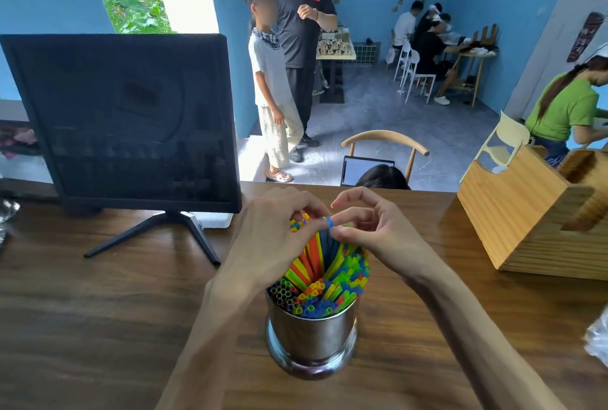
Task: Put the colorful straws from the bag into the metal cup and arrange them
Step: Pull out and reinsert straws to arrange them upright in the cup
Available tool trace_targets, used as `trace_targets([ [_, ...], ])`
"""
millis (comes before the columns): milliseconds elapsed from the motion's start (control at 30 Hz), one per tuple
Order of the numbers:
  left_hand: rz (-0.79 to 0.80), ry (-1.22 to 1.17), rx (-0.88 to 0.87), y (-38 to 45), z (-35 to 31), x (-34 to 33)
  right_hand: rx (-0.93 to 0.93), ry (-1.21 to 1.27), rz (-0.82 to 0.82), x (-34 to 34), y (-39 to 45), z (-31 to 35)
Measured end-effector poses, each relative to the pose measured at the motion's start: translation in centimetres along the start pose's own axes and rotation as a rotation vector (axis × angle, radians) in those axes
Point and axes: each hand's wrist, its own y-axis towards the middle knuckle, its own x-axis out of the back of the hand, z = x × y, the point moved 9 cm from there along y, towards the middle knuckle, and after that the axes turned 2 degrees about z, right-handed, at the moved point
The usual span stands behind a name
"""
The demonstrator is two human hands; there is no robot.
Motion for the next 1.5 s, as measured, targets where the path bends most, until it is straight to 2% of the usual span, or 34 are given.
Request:
trace_targets([
  [200, -0.043, -0.017, -0.009, 0.0, 0.1, 0.5, 0.032, -0.108, 0.018, -0.2, 0.0, 0.4],
  [500, -0.035, -0.090, 0.042, 0.0, 0.8, 0.3, 0.054, -0.045, -0.011, -0.2, 0.1, 0.3],
  [933, -0.107, -0.048, -0.036, -0.2, 0.1, 1.3, 0.052, -0.064, -0.054, 0.8, -0.2, 0.5],
  [1200, 0.000, -0.105, -0.026, -0.1, 0.3, 0.4, 0.096, -0.213, -0.006, 0.2, 0.0, 1.0],
  [1300, -0.009, -0.126, -0.022, 0.1, 0.4, 0.7, 0.120, -0.218, -0.004, -0.2, 0.1, 1.1],
  [1400, 0.069, -0.115, -0.024, 0.0, 0.3, 0.1, 0.132, -0.206, 0.003, -0.5, 0.1, 1.1],
  [1500, 0.038, -0.167, 0.023, -0.2, 0.7, 0.2, 0.151, -0.212, -0.014, -0.4, 0.0, 1.2],
])
